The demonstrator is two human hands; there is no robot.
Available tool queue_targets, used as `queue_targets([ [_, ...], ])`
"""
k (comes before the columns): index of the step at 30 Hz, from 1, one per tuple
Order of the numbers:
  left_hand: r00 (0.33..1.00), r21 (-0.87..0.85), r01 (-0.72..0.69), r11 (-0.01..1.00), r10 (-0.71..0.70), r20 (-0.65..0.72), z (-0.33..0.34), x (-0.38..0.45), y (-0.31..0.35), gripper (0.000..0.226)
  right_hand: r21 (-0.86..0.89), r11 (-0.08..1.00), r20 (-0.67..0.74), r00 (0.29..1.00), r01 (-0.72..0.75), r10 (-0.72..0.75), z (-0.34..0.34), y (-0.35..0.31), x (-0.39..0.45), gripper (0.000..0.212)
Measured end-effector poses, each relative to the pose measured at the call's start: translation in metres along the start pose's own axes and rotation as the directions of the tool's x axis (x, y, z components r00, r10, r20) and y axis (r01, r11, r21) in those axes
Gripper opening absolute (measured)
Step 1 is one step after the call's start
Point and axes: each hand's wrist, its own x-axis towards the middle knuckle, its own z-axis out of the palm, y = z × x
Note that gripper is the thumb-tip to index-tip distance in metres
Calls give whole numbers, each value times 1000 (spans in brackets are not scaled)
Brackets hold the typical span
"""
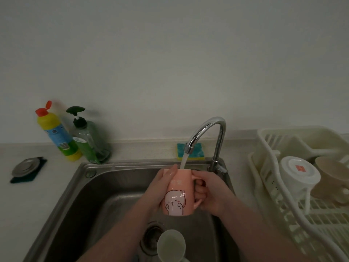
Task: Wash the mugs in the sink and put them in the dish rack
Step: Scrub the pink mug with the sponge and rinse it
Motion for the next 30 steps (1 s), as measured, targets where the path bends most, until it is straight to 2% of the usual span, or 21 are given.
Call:
queue_targets([
  [3,1000,35,-20,999,20,15,-10,-6,3,53,-18,999,74,997,28,-26,4,4,1,36],
  [6,999,25,-46,999,46,25,-16,-9,3,29,-64,997,133,991,31,-22,5,3,-2,33],
  [8,998,17,-51,999,50,27,-17,-10,3,21,-78,996,147,989,29,-17,5,1,-5,32],
  [17,998,3,-33,999,33,44,-9,-16,6,21,-151,987,137,990,63,-42,1,-9,-11,37],
  [24,999,5,-5,1000,5,45,-7,-17,4,21,-132,990,129,991,54,-37,1,-9,-15,38],
  [28,999,3,-13,1000,13,52,-7,-20,5,45,-128,991,120,993,27,-12,1,-8,-16,38],
  [30,999,7,-19,1000,19,51,-6,-22,5,45,-115,993,125,992,27,-13,1,-6,-17,39],
])
